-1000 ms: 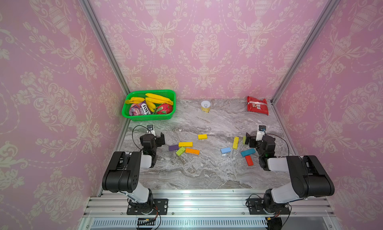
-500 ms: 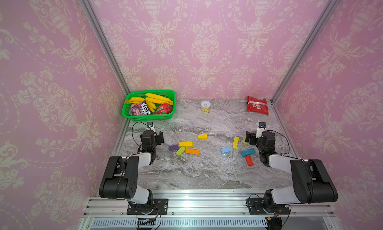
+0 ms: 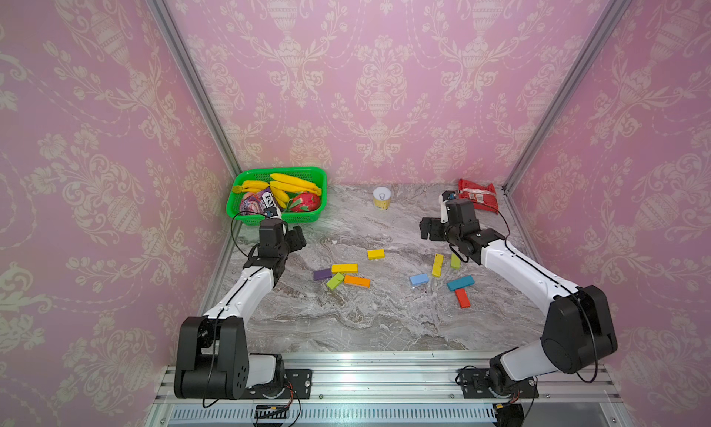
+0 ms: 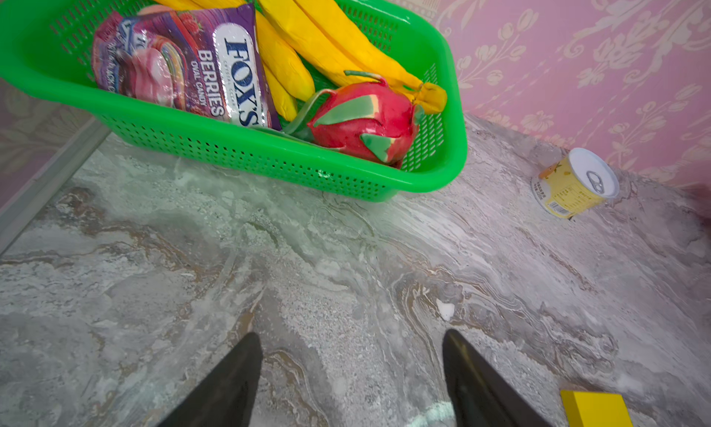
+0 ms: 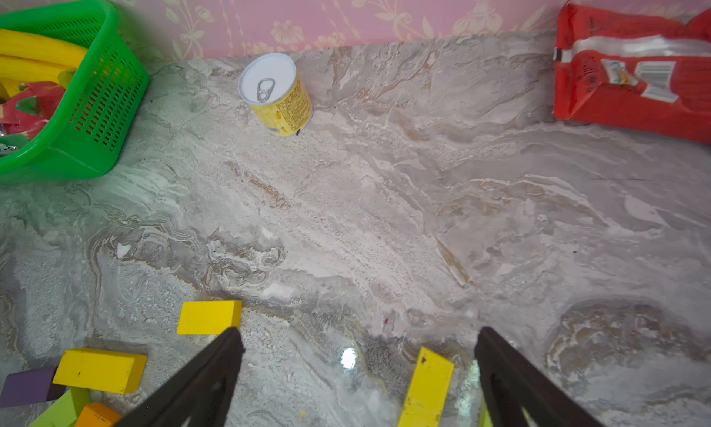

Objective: Assemble the letter p with building blocks
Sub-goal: Adjust the building block at the center of the board.

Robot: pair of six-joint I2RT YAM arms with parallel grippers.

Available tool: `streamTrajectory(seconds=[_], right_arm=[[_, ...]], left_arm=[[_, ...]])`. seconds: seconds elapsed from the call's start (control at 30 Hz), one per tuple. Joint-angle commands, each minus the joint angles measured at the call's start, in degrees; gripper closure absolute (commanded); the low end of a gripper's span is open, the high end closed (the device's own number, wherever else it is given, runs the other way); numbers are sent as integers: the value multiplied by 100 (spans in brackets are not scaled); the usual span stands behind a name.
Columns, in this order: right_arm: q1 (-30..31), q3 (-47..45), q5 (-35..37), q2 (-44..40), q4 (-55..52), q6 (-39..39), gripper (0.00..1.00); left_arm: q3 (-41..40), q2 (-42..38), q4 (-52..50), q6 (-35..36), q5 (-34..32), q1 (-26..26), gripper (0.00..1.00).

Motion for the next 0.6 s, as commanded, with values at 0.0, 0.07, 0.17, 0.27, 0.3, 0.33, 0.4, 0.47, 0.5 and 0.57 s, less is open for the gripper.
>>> streamTrajectory(seconds=[0.0,0.07,0.17,0.27,0.3,0.33,0.4,0.47,0.5,0.57], right_arm=[[479,644,-285,557,-828,258,4],[836,1058,-180,977,-1089,146,5],[1217,1662,-330,1564,-1428,95,5],[1453,2079,-669,1998,-1507,265,5],[1501,2163,-844,2109,-1510,326,6],[1546,2254,-1042,2219,-1491,388,7],[1616,2354,-1371,2393,-1450,503,8],[1693,2396,-1584,2514,-1402,581,9],[1735,2396,-1643,2554,-1371,600,10],[1830,2413,-1704,2625,-1333,610,11]], left_arm=[[599,124,-978,-259,490,-205,22],[838,265,-1319,-287,658,-231,18],[1052,457,-1705,-432,831,-254,14],[1110,653,-1819,-694,1140,-297,11],[1104,713,-1810,-782,1234,-318,10],[1093,782,-1783,-873,1345,-348,10],[1077,863,-1750,-1027,1524,-434,11],[1091,934,-1751,-1145,1664,-548,12],[1101,972,-1771,-1197,1687,-599,12],[1125,1078,-1784,-1321,1828,-679,15]])
